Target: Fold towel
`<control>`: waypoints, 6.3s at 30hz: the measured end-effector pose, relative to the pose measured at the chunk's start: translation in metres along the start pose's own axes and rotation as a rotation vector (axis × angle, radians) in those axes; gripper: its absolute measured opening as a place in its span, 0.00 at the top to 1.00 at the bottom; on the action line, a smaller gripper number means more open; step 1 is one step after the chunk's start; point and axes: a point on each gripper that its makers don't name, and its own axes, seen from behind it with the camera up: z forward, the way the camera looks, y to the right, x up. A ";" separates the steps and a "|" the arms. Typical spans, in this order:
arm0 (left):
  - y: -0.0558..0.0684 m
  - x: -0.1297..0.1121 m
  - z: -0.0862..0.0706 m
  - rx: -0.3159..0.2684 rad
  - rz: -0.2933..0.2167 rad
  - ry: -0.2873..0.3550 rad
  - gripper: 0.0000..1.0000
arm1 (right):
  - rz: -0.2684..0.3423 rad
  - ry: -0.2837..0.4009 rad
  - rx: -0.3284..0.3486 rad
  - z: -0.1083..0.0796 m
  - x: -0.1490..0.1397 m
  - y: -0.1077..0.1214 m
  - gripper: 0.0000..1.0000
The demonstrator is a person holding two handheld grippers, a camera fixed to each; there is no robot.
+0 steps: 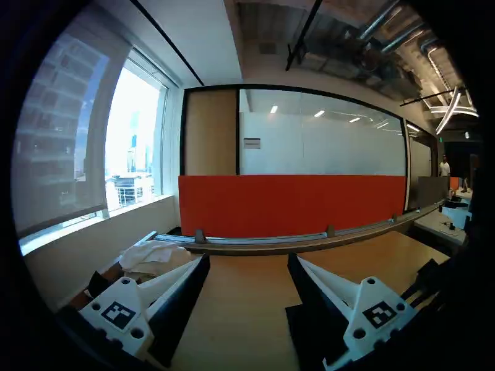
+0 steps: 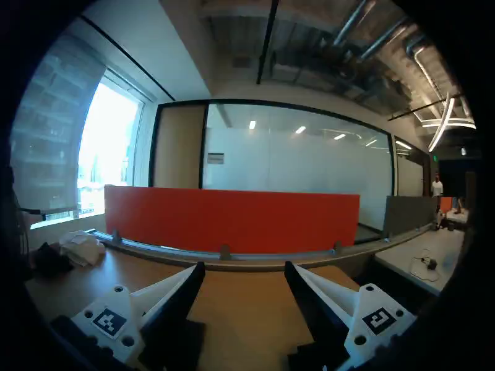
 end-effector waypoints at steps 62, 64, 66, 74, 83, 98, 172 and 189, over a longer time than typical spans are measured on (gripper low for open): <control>0.128 -0.226 -0.030 -0.500 0.213 -0.531 0.07 | -0.239 -0.544 0.489 -0.061 -0.212 -0.108 0.00; 0.129 -0.235 -0.032 -0.506 0.214 -0.548 0.07 | -0.245 -0.563 0.493 -0.064 -0.223 -0.108 0.00; 0.130 -0.245 -0.035 -0.513 0.214 -0.567 0.07 | -0.249 -0.582 0.498 -0.068 -0.233 -0.109 0.00; 0.134 -0.281 -0.046 -0.537 0.221 -0.649 0.07 | -0.260 -0.662 0.515 -0.085 -0.274 -0.107 0.00; 0.138 -0.306 -0.058 -0.556 0.224 -0.720 0.07 | -0.265 -0.722 0.526 -0.099 -0.302 -0.103 0.01; 0.140 -0.331 -0.067 -0.551 0.249 -0.799 0.10 | -0.263 -0.768 0.544 -0.110 -0.319 -0.101 0.21; 0.135 -0.303 -0.067 -0.485 0.158 -0.838 0.89 | -0.243 -0.766 0.568 -0.113 -0.292 -0.106 0.88; 0.133 -0.236 -0.072 -0.451 0.047 -0.783 0.90 | -0.211 -0.687 0.568 -0.120 -0.222 -0.105 0.88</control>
